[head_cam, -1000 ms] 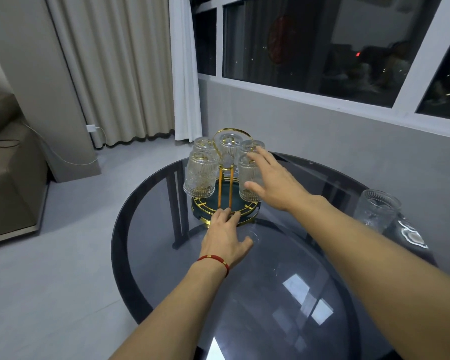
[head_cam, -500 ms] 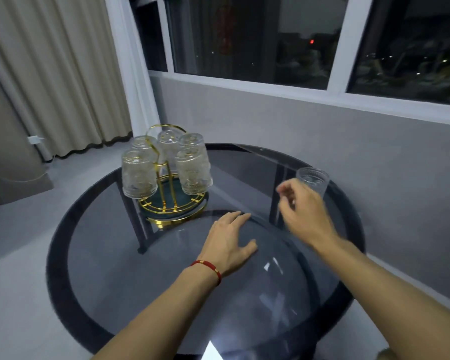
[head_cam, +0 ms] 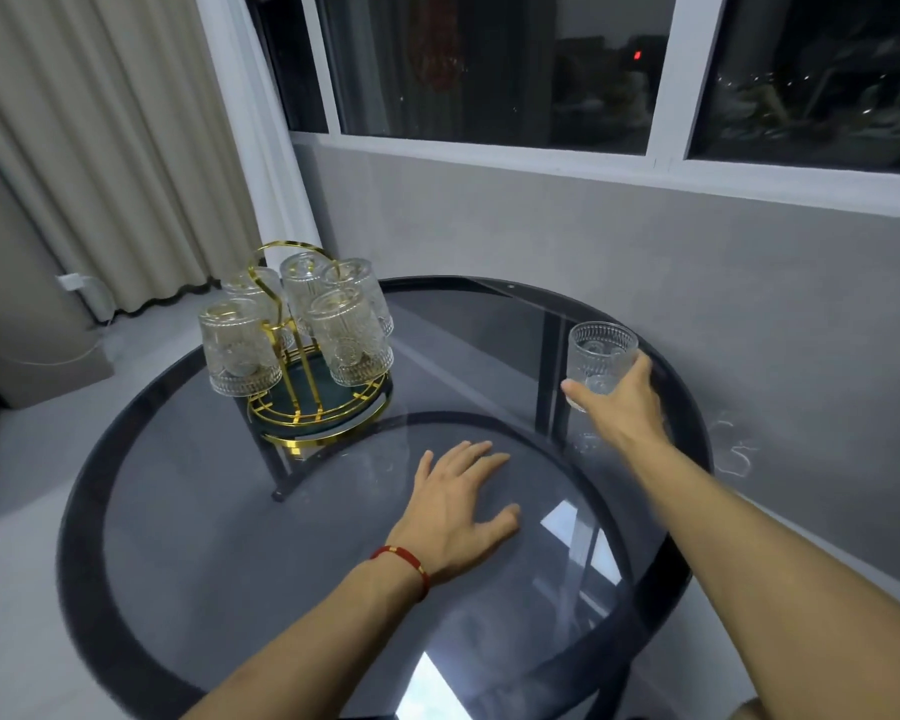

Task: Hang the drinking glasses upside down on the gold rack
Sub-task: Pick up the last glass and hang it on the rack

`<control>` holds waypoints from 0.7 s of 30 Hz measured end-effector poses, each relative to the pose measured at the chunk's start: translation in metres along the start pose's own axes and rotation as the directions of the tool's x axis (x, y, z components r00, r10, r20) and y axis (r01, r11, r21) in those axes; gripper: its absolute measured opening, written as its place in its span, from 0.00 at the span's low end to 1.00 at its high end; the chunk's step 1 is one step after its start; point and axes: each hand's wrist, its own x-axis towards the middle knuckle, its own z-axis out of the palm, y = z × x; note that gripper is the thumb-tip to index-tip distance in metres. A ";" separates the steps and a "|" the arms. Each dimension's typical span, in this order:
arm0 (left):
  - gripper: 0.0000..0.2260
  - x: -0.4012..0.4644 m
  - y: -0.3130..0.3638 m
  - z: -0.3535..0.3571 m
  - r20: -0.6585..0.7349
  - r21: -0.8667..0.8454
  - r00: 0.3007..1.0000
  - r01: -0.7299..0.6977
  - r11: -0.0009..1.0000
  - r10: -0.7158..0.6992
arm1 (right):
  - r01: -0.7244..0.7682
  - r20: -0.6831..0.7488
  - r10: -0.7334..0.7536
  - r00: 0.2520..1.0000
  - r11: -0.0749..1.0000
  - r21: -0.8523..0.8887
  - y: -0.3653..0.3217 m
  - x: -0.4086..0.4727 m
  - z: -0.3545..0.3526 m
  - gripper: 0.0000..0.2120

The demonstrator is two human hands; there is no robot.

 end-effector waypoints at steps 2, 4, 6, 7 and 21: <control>0.30 0.000 0.001 -0.005 -0.011 -0.093 1.000 0.010 0.996 -0.011 | -0.029 -0.055 0.030 0.998 0.999 0.028 -0.002 0.000 0.003 0.40; 0.31 -0.002 0.000 -0.012 -0.027 -0.211 0.998 0.044 0.977 -0.051 | 0.001 -0.051 -0.002 0.999 1.000 -0.008 -0.005 -0.006 0.005 0.35; 0.32 -0.001 -0.003 -0.019 -0.021 -0.340 0.993 0.100 0.935 -0.114 | 0.108 0.034 -0.105 0.994 0.990 -0.094 -0.008 -0.019 0.008 0.32; 0.33 0.000 -0.005 -0.023 -0.007 -0.388 0.989 0.132 0.912 -0.146 | 0.173 0.093 -0.163 0.982 0.977 -0.123 -0.010 -0.027 0.009 0.31; 0.30 -0.011 -0.007 -0.084 -0.024 -0.922 0.919 0.132 0.364 -0.394 | 0.216 0.554 -0.403 0.729 0.903 0.372 -0.033 -0.101 0.027 0.29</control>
